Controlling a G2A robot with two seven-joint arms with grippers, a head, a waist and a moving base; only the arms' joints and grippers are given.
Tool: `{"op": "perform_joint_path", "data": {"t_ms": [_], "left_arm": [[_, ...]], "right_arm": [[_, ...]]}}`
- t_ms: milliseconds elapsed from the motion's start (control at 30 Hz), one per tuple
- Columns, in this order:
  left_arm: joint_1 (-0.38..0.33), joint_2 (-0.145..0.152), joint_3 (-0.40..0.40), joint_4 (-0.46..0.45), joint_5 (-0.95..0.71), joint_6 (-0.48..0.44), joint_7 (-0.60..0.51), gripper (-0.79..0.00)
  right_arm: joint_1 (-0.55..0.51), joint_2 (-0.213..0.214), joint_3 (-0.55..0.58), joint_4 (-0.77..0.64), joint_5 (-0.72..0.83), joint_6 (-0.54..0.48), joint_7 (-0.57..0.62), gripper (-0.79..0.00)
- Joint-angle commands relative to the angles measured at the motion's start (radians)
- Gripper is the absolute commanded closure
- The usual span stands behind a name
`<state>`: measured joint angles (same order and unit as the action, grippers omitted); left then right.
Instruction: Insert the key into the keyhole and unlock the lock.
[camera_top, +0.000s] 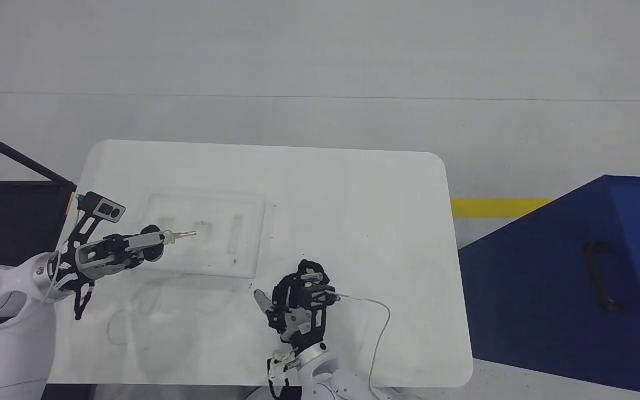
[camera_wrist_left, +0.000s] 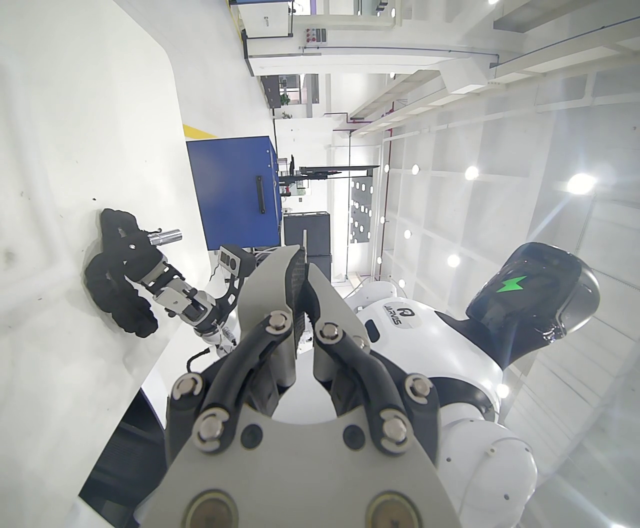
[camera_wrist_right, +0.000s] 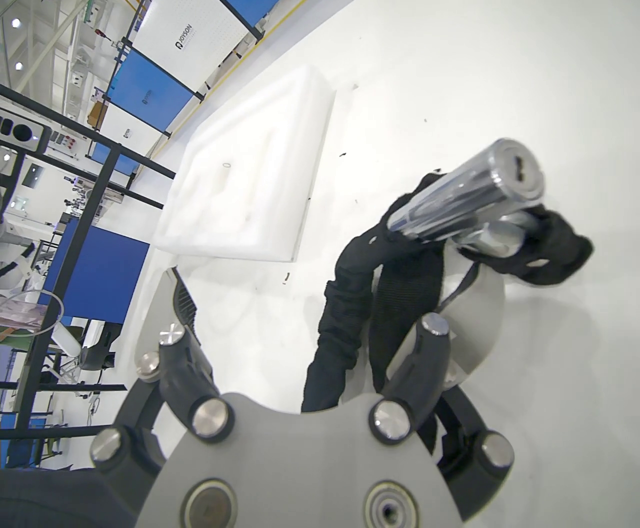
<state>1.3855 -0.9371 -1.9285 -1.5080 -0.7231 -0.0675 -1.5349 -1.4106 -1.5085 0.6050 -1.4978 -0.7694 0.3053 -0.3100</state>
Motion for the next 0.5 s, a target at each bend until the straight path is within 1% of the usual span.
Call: {"op": "perform_joint_path", "data": {"t_ms": [0,267,367,400,467], "left_arm": [[0.000,0.000,0.000,0.000,0.000,0.000,0.000,0.000],[0.000,0.000,0.000,0.000,0.000,0.000,0.000,0.000],[0.000,0.000,0.000,0.000,0.000,0.000,0.000,0.000],[0.000,0.000,0.000,0.000,0.000,0.000,0.000,0.000],[0.000,0.000,0.000,0.000,0.000,0.000,0.000,0.000]], "right_arm": [[0.004,-0.006,-0.001,0.008,0.011,-0.002,0.002,-0.785],[0.029,-0.034,0.018,0.045,0.086,-0.039,-0.023,-0.785],[0.042,-0.042,0.030,0.069,0.097,-0.043,-0.043,-0.723],[0.047,-0.046,0.034,0.077,0.103,-0.039,-0.051,-0.714],[0.056,-0.054,0.039,0.095,0.118,-0.039,-0.057,-0.656]]}}
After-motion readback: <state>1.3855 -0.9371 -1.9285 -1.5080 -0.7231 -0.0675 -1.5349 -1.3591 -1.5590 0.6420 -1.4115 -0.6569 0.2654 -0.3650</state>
